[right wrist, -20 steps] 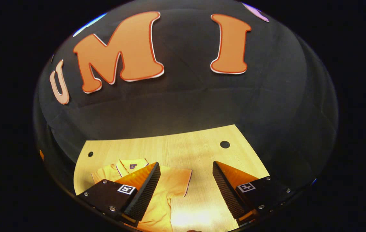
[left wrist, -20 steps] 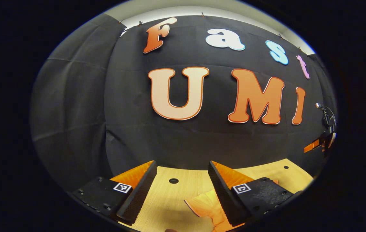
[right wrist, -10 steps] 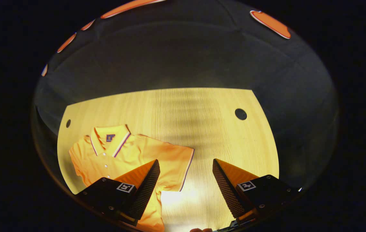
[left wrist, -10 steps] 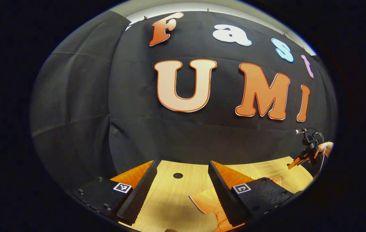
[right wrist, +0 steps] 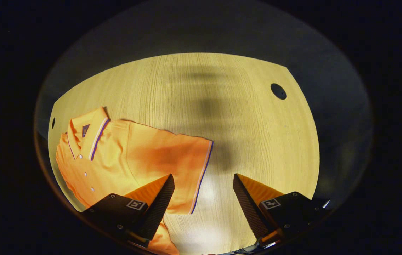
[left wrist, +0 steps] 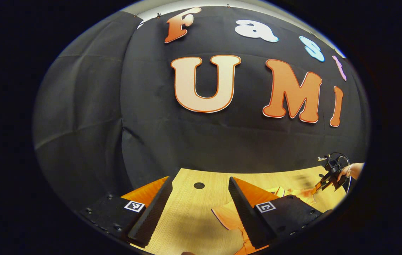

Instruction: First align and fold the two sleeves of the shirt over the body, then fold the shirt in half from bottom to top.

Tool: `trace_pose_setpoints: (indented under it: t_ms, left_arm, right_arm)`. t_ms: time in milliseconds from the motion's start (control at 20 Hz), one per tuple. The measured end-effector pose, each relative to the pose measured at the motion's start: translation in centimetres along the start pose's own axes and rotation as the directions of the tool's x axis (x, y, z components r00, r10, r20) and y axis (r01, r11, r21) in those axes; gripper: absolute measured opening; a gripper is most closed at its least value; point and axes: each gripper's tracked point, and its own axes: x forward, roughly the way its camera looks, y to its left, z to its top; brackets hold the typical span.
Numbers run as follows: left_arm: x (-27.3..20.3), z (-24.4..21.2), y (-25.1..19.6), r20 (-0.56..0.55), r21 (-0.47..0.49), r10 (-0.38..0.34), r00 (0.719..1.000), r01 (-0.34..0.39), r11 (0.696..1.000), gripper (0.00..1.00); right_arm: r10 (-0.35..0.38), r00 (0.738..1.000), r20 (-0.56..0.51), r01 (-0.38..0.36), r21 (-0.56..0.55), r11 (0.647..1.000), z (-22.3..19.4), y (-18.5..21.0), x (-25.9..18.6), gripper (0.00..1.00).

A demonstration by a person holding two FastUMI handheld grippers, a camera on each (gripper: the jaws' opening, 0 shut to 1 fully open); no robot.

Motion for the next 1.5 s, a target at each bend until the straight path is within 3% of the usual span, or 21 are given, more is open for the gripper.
trace_pose_setpoints:
  t_ms: [200,500,550,650,700,750,800,1150,1500]
  left_arm:
    - [0.1,-0.5,0.3,-0.017,0.001,0.009,1.0,-0.009,1.0,0.98]
    - [0.5,-0.5,0.0,-0.02,0.011,0.002,1.0,-0.002,1.0,0.98]
    - [0.3,-0.5,0.0,-0.021,0.006,0.0,1.0,0.0,1.0,0.98]
    - [0.4,-0.8,0.0,-0.025,-0.003,-0.001,1.0,0.001,1.0,0.98]
    - [0.2,-0.8,0.2,-0.028,-0.008,0.002,1.0,-0.003,1.0,0.98]
    - [0.2,-0.9,0.3,-0.029,-0.014,0.006,1.0,-0.006,1.0,0.98]
    - [0.2,-1.2,0.4,-0.032,-0.021,0.007,0.999,-0.008,1.0,0.98]
    - [-0.1,-0.8,0.8,-0.013,-0.067,-0.017,1.0,0.016,0.998,0.98]
    - [-0.9,-0.3,5.0,0.024,-0.123,-0.029,0.999,0.032,0.992,0.98]
  right_arm:
    - [0.01,0.999,-0.034,-0.009,0.015,1.0,-0.8,1.2,1.6,0.99]
    - [0.093,0.993,-0.077,-0.084,0.121,0.989,-1.1,2.6,1.8,0.7]
    - [0.095,0.993,-0.063,-0.085,0.149,0.985,-0.8,2.3,2.2,0.55]
    - [0.109,0.993,-0.043,-0.098,0.195,0.976,-0.7,1.8,1.9,0.35]
    - [0.126,0.992,-0.03,-0.116,0.218,0.969,-0.7,1.8,1.8,0.11]
    - [0.135,0.991,0.0,-0.131,0.248,0.96,-0.6,1.6,1.9,0.1]
    - [0.151,0.989,0.002,-0.146,0.258,0.955,-0.6,2.0,1.9,0.01]
    - [0.068,0.99,0.125,-0.083,0.119,0.989,0.6,2.4,-3.4,0.0]
    - [-0.033,0.964,0.262,0.051,-0.061,0.997,2.1,8.4,-10.2,0.0]
